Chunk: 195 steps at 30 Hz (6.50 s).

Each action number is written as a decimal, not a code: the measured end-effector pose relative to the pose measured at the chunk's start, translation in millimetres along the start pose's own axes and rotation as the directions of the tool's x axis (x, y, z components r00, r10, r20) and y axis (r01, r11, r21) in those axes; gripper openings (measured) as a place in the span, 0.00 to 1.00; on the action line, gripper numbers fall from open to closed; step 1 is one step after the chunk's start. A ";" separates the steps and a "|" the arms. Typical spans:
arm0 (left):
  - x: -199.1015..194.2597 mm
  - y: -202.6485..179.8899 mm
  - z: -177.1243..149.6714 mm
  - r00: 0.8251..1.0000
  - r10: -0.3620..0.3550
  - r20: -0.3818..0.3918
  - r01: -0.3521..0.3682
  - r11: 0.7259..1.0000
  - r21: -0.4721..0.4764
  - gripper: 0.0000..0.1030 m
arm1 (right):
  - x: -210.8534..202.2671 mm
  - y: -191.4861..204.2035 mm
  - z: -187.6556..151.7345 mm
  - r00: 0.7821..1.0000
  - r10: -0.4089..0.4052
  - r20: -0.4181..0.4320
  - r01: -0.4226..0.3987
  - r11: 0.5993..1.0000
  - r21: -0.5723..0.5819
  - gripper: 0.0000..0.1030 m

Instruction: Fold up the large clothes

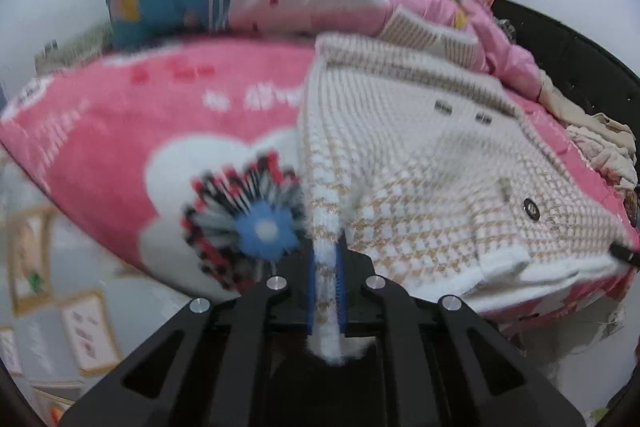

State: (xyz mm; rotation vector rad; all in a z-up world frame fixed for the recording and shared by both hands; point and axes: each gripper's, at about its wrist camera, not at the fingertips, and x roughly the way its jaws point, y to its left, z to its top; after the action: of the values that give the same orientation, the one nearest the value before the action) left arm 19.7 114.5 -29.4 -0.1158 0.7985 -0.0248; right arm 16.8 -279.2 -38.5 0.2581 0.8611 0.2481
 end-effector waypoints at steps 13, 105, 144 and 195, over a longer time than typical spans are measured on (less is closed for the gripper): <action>-93.0 -20.0 -24.3 0.990 -0.130 0.058 0.126 0.990 0.061 0.07 | -101.7 1.1 -14.3 0.985 0.128 0.114 -0.121 0.991 -0.063 0.06; -43.6 4.6 25.1 0.992 -0.110 0.067 0.116 0.989 -0.095 0.13 | -37.2 -57.1 34.8 0.986 -0.020 0.166 -0.018 0.975 0.223 0.11; 83.6 -40.4 85.4 0.998 0.024 0.050 -0.030 0.992 0.124 0.09 | 98.4 -57.5 104.5 0.989 -0.131 0.075 0.133 0.991 -0.017 0.07; 112.9 -107.8 36.4 0.977 -0.191 -0.094 0.210 0.938 0.276 0.54 | 165.6 31.8 74.4 0.981 0.005 -0.193 -0.036 0.987 -0.156 0.43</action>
State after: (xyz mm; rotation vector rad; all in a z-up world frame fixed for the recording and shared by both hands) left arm 126.9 3.5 -72.5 0.0777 0.8388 -0.3378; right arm 174.4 -206.0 -99.6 0.0947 1.0246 0.3641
